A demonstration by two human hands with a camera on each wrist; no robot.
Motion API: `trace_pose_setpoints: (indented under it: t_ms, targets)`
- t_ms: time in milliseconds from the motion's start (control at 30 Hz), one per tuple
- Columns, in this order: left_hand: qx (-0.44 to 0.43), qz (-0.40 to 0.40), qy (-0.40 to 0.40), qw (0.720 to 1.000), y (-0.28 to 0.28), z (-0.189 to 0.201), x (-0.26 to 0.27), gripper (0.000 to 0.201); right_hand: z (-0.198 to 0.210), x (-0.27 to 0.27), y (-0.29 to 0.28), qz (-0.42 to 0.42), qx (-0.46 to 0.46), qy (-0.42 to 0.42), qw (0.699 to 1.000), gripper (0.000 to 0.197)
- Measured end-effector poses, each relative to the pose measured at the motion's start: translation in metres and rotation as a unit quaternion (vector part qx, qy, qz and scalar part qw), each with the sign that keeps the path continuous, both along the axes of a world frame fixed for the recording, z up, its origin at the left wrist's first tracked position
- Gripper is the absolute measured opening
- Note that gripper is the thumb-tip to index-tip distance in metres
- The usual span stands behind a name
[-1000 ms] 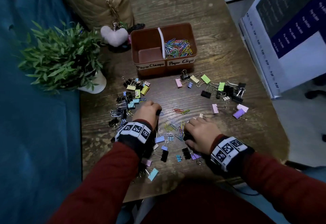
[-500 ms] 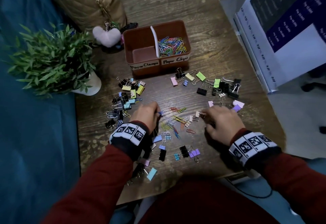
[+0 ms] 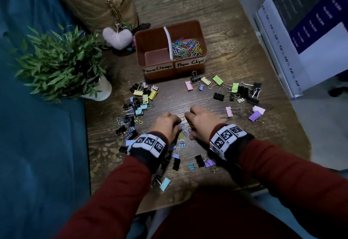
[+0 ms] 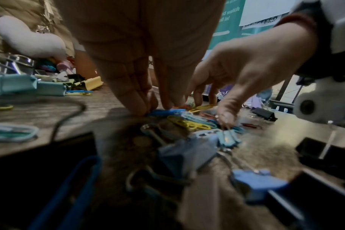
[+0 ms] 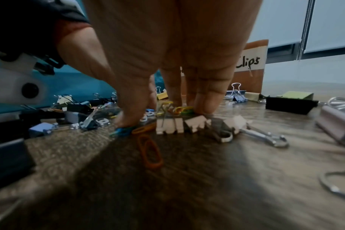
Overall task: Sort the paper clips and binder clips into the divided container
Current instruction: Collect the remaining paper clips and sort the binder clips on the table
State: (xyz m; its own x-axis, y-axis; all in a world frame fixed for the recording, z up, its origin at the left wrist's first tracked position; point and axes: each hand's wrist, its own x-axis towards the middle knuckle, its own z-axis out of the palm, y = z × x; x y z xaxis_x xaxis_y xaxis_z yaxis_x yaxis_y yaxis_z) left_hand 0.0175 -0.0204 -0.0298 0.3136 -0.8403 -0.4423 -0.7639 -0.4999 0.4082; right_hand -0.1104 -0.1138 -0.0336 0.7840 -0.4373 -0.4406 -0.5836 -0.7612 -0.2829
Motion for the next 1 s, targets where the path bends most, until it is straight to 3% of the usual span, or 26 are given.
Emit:
trace_pose_setpoints:
  t_ms: [100, 167, 267, 367, 467, 600, 733, 867, 1000]
  targets:
    - [0.039, -0.016, -0.001, 0.999, 0.005, -0.003, -0.010, 0.058, -0.003, -0.004, -0.003, -0.005, 0.000, -0.042, 0.999, 0.034]
    - [0.053, -0.023, -0.020, 0.998, 0.006, -0.005, -0.017, 0.066, -0.005, -0.005, -0.006, -0.005, -0.004, -0.059, 0.998, 0.019]
    - [0.035, -0.030, -0.037, 0.998, 0.000, -0.008, -0.022, 0.050, -0.006, -0.005, -0.013, -0.069, 0.047, -0.081, 0.993, 0.020]
    - [0.019, -0.046, -0.040, 0.998, -0.010, -0.005, -0.021, 0.031, 0.005, -0.012, -0.026, -0.220, 0.120, -0.127, 0.960, 0.024]
    - [0.021, -0.062, -0.051, 0.997, -0.018, -0.003, -0.018, 0.025, 0.016, -0.025, -0.035, -0.281, 0.113, -0.130, 0.944, 0.033]
    - [0.037, -0.092, -0.078, 0.992, -0.023, -0.004, -0.019, 0.023, 0.021, -0.034, -0.034, -0.244, 0.078, -0.076, 0.964, 0.035]
    - [0.072, -0.094, -0.082, 0.989, -0.027, -0.003, -0.021, 0.032, 0.010, -0.022, -0.018, -0.116, 0.027, -0.021, 0.993, 0.055]
    - [0.089, -0.103, -0.092, 0.986, -0.024, 0.001, -0.024, 0.033, 0.013, -0.008, -0.006, -0.074, -0.014, -0.021, 0.997, 0.027]
    - [0.096, -0.068, -0.066, 0.991, -0.023, 0.002, -0.020, 0.025, 0.019, -0.005, 0.001, -0.064, -0.025, -0.021, 0.997, 0.025]
